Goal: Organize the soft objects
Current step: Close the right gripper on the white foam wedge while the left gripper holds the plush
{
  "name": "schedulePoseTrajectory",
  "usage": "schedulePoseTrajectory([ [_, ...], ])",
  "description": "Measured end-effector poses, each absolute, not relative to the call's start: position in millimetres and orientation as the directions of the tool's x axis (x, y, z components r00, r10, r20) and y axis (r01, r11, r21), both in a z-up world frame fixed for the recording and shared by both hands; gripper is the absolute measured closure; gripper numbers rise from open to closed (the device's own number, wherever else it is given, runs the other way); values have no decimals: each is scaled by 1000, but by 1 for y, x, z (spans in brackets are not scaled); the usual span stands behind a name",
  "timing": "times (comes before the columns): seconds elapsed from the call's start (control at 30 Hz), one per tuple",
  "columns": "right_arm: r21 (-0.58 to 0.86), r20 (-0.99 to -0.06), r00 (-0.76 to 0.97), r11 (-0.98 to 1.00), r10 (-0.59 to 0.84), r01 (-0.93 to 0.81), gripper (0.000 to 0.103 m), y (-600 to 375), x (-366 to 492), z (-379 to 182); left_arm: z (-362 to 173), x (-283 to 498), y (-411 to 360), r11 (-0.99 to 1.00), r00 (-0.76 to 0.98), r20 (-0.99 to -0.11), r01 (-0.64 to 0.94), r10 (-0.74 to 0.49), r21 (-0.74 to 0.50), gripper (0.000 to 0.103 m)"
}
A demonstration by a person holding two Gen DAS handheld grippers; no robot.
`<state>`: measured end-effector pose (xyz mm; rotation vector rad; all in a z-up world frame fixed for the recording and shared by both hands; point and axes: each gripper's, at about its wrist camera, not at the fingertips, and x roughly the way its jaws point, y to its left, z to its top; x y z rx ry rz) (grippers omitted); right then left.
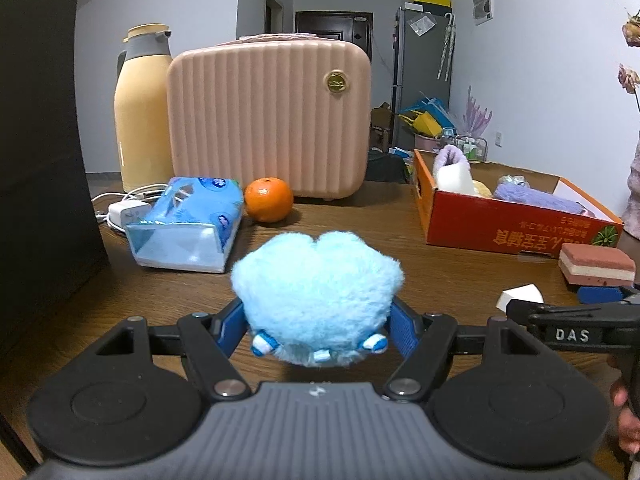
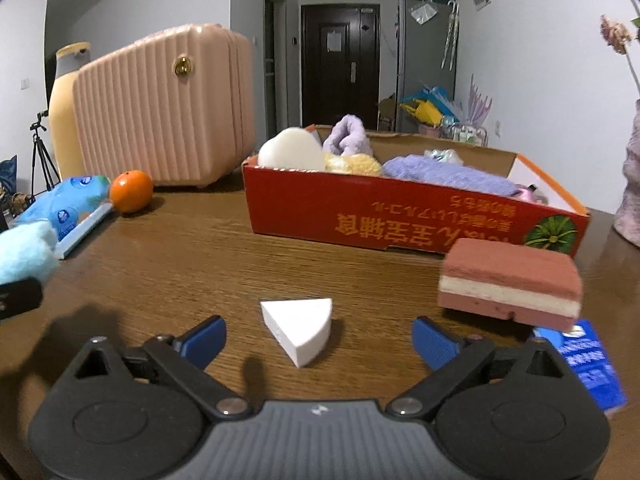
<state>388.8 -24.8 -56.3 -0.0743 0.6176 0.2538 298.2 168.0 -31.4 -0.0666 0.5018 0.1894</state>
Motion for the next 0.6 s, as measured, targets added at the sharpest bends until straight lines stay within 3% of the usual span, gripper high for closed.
schedulePoseTrajectory([
  [0.33, 1, -631, 746, 962, 211, -272, 33, -3, 413, -65, -33, 300, 191, 977, 860, -476, -212, 185, -2, 31],
  [0.5, 3, -616, 748, 950, 247, -311, 65, -1, 406, -64, -34, 301, 193, 979, 859, -479, -204, 178, -3, 31],
  [0.6, -2, -613, 749, 948, 250, -318, 68, 0, 403, -64, -34, 300, 191, 980, 862, -475, -199, 175, 1, 31],
])
